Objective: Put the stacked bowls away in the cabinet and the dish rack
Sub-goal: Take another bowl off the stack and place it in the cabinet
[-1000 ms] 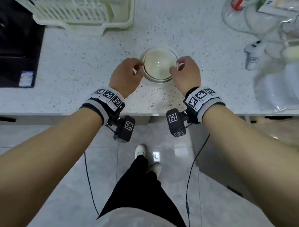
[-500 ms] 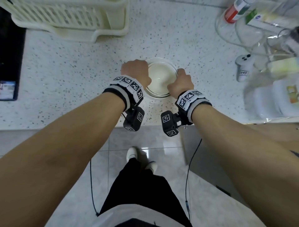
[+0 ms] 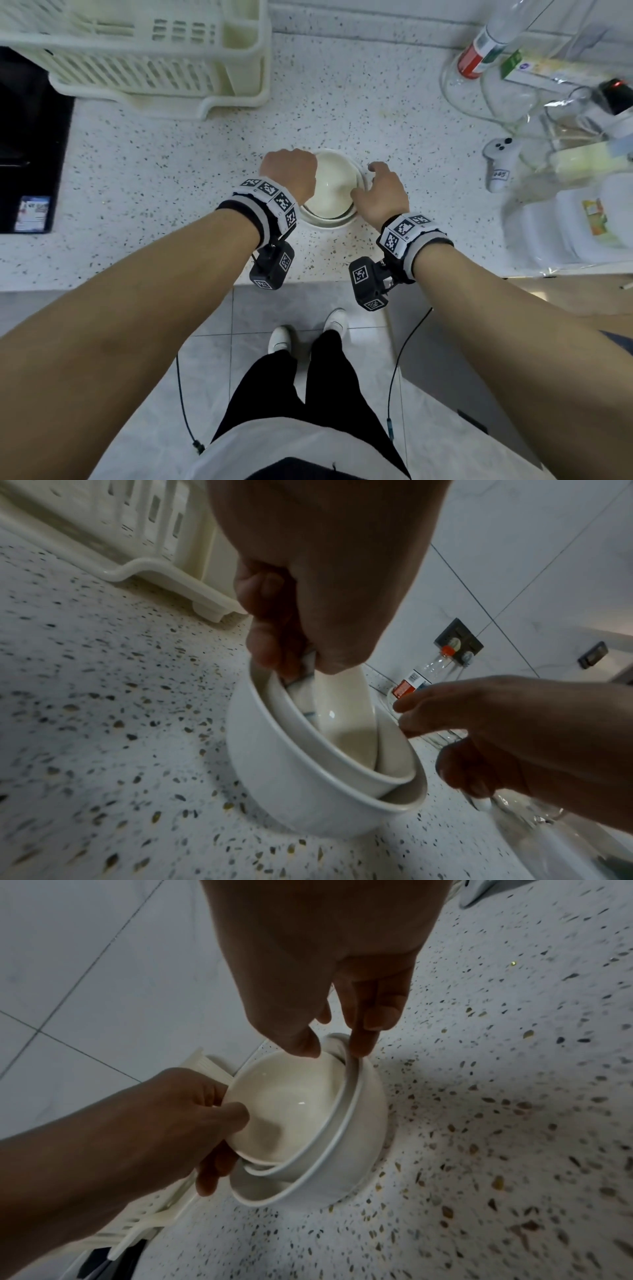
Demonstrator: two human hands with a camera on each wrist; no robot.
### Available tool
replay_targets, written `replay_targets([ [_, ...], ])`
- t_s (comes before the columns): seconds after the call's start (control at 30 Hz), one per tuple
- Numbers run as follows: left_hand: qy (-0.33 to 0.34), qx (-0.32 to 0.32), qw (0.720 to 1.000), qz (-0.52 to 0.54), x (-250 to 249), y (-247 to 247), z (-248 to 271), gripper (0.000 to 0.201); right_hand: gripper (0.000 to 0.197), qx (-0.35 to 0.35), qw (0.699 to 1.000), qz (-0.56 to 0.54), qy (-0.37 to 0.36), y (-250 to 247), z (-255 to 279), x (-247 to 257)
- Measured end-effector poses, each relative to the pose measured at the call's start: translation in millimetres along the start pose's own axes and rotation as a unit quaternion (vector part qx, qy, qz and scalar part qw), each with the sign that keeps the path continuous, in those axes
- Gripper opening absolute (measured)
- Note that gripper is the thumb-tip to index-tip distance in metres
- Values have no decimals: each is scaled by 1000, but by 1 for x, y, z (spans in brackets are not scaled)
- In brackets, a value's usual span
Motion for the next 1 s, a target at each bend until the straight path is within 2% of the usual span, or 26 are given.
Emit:
replay_targets([
  [0.13,-18,-7,999,40,1,-7,4,5,53,-19,997,-61,-47,-16,5,11],
  [0.23,-82,-22,983,163,20,-16,12,10,47,0,985,-158,-64,-25,15,16],
  [0.3,-109,-10,951,291,26,-20,19,15,42,48,966,-250,-46,-27,25,20],
  [0.37,-127,30,906,402,26,-20,28,18,38,93,945,-313,-17,-29,37,25],
  [0.43,-143,80,862,480,19,-18,39,18,34,112,928,-356,5,-34,47,28],
  [0.5,-158,100,829,527,14,-18,49,18,40,124,914,-386,36,-35,56,25],
  [0.6,-167,119,800,564,6,-14,65,25,49,149,889,-423,94,-29,75,16],
  [0.77,-147,199,767,592,-26,7,95,44,49,130,878,-435,149,-20,102,-12],
  [0.9,-154,248,758,583,-54,35,115,57,52,112,870,-437,198,-10,128,-52],
  [1.0,-141,267,753,584,-79,47,131,58,50,92,865,-439,226,-14,146,-81],
])
Point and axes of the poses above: each hand's wrist, its own z-axis away from the middle knuckle, its own y-axis out of the palm, x = y × z, the point moved 10 cm from there along -z, towards the middle knuckle, and after that the axes turned 8 degrees about -x, right-handed, at the moved point
